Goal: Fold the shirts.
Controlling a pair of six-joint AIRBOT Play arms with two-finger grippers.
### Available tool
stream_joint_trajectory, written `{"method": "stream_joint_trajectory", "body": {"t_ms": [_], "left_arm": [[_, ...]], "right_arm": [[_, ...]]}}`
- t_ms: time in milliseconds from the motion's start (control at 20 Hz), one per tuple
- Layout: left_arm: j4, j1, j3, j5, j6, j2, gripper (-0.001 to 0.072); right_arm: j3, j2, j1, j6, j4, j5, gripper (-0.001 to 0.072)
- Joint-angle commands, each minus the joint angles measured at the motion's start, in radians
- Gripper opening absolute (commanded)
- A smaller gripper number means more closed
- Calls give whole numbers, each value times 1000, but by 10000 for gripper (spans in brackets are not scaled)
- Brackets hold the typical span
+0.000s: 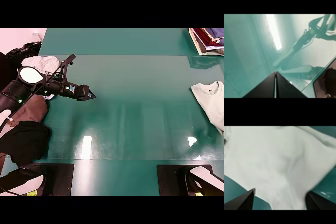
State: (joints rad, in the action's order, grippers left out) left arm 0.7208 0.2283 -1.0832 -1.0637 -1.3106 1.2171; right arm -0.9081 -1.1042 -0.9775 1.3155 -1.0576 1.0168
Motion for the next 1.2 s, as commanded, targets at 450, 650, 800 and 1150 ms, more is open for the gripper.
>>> {"method": "stream_joint_trajectory", "body": {"t_ms": [450,650,800,1150], "left_arm": [[-3,1,0,5,9,0,23],[-3,1,0,16,9,0,23],[-3,1,0,17,9,0,23],[-3,1,0,17,9,0,23]], "right_arm": [[-235,2,334,49,68,296,551],[-237,2,747,48,62,257,551],[-265,2,978,45,60,240,282],[-382,2,1168,45,60,241,16]]}}
